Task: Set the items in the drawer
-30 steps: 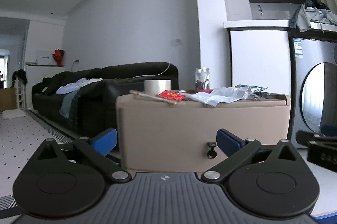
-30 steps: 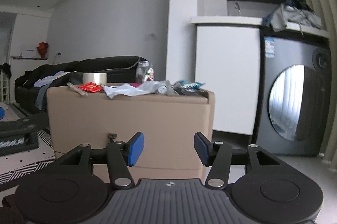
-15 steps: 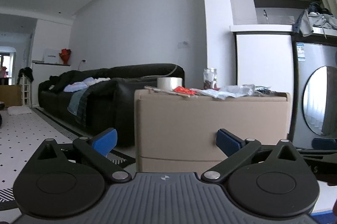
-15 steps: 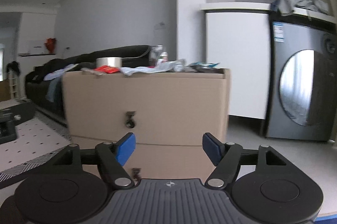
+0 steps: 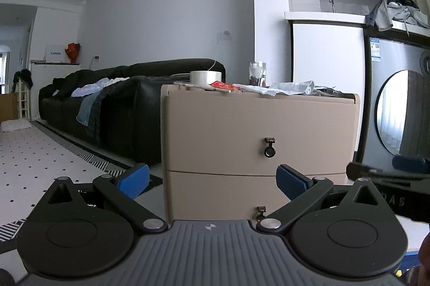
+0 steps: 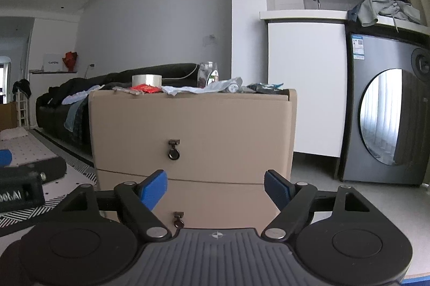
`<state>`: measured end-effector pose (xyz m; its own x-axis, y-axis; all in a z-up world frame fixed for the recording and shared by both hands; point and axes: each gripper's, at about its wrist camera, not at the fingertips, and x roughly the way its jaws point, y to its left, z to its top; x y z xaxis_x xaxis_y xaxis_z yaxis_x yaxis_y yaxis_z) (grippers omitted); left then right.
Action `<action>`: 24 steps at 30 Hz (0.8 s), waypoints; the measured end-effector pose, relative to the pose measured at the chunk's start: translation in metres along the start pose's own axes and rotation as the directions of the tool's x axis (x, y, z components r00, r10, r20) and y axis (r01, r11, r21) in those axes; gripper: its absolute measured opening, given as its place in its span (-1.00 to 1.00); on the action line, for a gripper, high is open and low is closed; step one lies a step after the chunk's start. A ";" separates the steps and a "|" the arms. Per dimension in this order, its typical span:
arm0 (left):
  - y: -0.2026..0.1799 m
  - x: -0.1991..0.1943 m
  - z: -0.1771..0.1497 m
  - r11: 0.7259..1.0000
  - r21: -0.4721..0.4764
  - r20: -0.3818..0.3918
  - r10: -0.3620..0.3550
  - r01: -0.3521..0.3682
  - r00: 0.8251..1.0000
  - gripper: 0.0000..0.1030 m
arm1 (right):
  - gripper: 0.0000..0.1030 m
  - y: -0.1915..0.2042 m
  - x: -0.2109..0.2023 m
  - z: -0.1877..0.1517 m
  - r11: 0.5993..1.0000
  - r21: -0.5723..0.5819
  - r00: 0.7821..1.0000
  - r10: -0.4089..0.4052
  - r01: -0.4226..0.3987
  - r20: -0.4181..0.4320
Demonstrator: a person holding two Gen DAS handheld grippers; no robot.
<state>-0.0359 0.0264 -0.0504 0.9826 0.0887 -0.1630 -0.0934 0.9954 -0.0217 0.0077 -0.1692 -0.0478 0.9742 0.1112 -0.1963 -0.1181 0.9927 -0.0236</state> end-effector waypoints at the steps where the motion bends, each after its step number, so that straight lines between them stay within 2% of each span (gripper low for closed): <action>1: -0.001 0.001 0.000 1.000 0.005 -0.004 -0.005 0.005 1.000 1.00 | 0.60 0.000 0.000 0.000 1.000 0.000 1.000 -0.003 0.003 -0.002; 11: -0.012 0.001 -0.001 0.999 0.030 -0.009 -0.021 0.022 1.000 1.00 | 0.63 -0.005 -0.009 -0.005 0.999 0.039 1.000 0.003 -0.004 0.027; 14: -0.012 -0.002 -0.001 0.999 0.035 0.013 -0.009 0.009 1.000 1.00 | 0.63 -0.005 -0.009 -0.004 1.000 0.029 1.000 -0.006 0.005 0.029; 24: -0.012 -0.001 -0.002 0.999 0.039 0.014 -0.014 0.013 1.000 1.00 | 0.63 -0.004 -0.017 -0.001 1.000 0.020 0.999 0.011 -0.012 0.050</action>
<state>-0.0364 0.0138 -0.0521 0.9860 0.0753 -0.1487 -0.0739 0.9972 0.0150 -0.0082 -0.1751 -0.0455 0.9813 0.1241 -0.1471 -0.1256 0.9921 -0.0012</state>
